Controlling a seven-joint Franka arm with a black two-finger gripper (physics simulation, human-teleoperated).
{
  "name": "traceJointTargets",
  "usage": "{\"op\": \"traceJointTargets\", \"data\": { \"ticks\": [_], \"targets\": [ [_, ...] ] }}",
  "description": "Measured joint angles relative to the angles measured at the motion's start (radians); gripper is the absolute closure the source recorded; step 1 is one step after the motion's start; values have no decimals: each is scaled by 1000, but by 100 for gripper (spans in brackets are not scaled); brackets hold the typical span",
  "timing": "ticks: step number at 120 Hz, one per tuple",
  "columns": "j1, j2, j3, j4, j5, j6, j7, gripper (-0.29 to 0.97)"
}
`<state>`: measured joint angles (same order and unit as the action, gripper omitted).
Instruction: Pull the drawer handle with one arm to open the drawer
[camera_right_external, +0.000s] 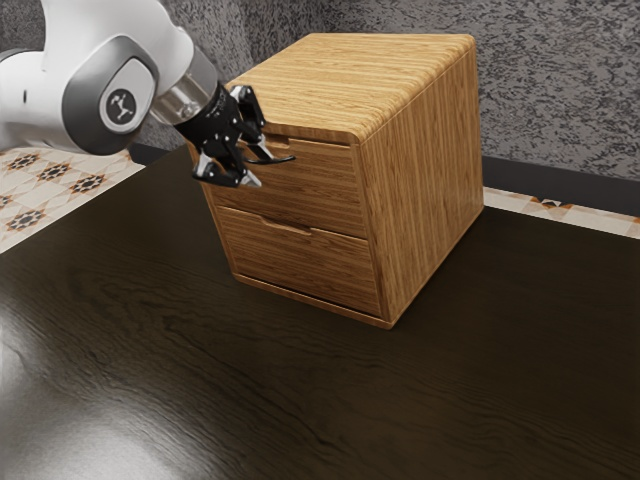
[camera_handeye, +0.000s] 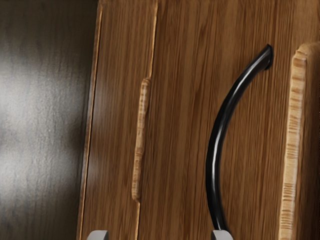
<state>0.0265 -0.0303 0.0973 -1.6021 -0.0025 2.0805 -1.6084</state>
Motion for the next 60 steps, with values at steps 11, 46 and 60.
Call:
{"op": "traceJointTargets", "data": {
  "ticks": [11,46,60],
  "targets": [
    [18,7,0,0,-1,2,3,48],
    [32,43,8,26,-7,13,9,48],
    [41,57,1,39,-9,17,11,48]
  ]
}}
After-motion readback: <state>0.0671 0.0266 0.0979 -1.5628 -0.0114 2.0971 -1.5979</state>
